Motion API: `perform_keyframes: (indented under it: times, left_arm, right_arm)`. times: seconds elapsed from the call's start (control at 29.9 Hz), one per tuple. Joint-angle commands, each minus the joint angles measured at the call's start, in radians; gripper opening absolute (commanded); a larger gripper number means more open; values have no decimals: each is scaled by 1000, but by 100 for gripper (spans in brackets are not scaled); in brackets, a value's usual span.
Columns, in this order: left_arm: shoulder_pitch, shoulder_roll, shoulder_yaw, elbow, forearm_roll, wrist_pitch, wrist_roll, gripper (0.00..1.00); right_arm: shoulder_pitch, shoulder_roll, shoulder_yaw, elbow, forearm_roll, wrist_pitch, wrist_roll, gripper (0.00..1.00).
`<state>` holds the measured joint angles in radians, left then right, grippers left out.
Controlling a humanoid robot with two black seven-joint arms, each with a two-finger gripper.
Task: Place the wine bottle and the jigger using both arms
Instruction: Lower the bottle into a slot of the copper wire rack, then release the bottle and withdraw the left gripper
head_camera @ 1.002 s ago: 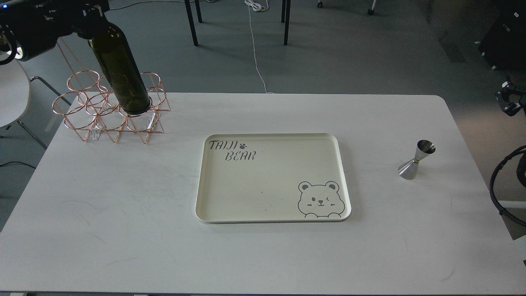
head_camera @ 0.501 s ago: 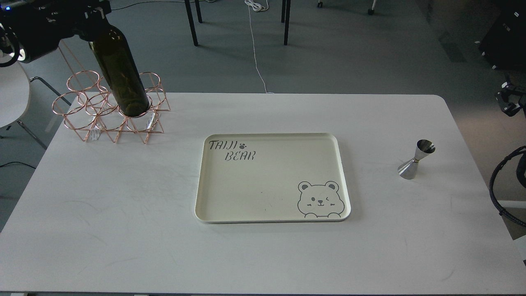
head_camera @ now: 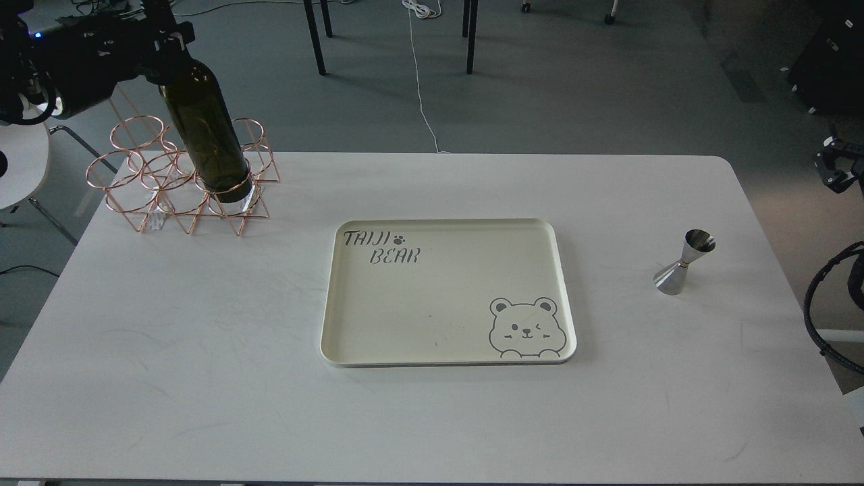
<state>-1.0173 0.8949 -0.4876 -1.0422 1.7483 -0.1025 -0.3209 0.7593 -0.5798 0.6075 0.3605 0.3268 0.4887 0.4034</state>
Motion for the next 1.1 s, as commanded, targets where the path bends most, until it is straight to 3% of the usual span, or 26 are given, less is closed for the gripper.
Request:
perform_keyframes:
  times: [0.0,0.43,0.77,1.07]
  left_arm:
    - [-1,-7,10,11,2,-2,-1,20]
    - [0,-7,32,11,-3,-2,0,25]
    - [0,-10,32,13,-6,-2,5,39]
    - [0,-17,33,13,-9,-2,6,45]
  right_arm:
    - [3,0,0,0,0,0,0,100]
    - [9,-2,2,-29,0,0,0,100]
    - [11,-2,2,-29,0,0,2,100]
    - [11,0,5,-29,0,0,2,100]
